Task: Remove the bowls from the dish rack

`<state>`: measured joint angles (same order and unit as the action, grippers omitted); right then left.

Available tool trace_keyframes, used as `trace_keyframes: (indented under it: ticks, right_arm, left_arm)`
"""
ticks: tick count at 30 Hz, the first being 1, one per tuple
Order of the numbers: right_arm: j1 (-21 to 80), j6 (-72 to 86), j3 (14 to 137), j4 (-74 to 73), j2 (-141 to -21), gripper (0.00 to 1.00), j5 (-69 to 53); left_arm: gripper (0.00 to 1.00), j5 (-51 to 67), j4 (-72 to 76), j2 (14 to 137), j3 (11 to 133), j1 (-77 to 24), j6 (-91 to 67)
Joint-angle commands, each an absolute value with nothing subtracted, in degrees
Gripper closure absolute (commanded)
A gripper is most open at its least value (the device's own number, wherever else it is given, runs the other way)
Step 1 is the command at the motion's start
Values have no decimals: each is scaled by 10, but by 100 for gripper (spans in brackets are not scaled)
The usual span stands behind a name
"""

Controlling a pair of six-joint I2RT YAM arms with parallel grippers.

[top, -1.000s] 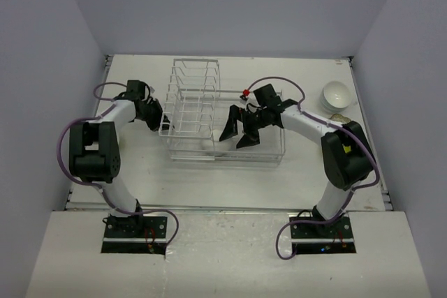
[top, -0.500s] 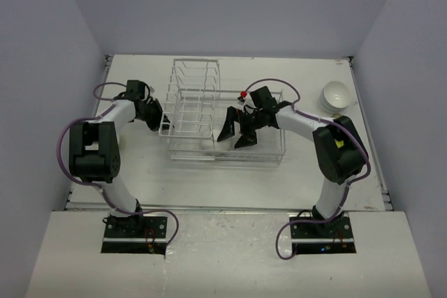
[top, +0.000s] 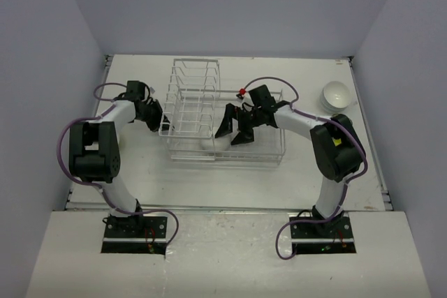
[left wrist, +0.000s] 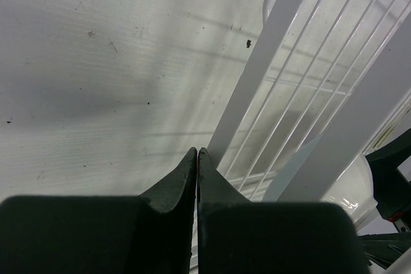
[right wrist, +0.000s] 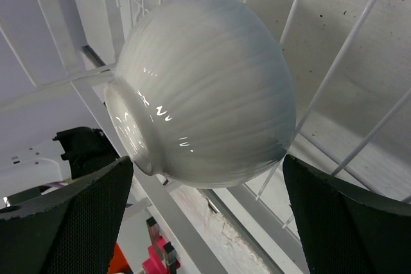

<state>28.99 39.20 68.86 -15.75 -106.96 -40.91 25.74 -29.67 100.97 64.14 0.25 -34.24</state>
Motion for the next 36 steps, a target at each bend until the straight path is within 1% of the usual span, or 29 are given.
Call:
trace_keyframes:
  ticks: [1,6,10,14,22,25,27,36]
  right_arm:
    - [294,399,719,-141,-1076,2,-414]
    - [303,391,758,-171,-1075,2,-402]
    - [308,402,779,-171,-1086,3,-416]
    - [323,381,799,-210,-1085,3,-386]
    - [330,397,793,-196,-1104,4,-411]
    - [333,410,788,-178,-1112,6,-426]
    - [335,412,794,-173,-1125,9,-438]
    - [341,417,841,-168,-1164,11,-455]
  left_arm:
    - [100,298,-292,1008,638,0,-330]
    - [100,301,-289,1007,630,0,-326]
    - [100,301,-285,1008,628,0,-328]
    - [100,306,-282,1009,630,0,-329]
    - [100,309,-276,1012,632,0,-333]
    - [100,309,-277,1015,634,0,-333]
    - [100,309,-276,1015,632,0,-335]
    - [100,308,-275,1016,630,0,-335]
